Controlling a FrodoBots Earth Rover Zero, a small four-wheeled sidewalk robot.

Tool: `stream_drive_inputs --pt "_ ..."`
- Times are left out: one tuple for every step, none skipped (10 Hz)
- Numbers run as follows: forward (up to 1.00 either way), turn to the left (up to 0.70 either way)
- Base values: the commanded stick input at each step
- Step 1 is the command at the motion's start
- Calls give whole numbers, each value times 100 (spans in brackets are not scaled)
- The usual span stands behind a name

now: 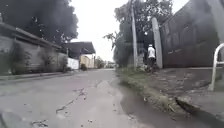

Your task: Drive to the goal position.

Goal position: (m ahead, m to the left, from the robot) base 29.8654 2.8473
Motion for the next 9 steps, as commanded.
stream_drive_inputs --pt "70 0" --pt "70 0" --pt "70 0" --pt "70 0" --pt "70 0" --pt "70 0" --pt "70 0" --pt "70 0" --pt "70 0"
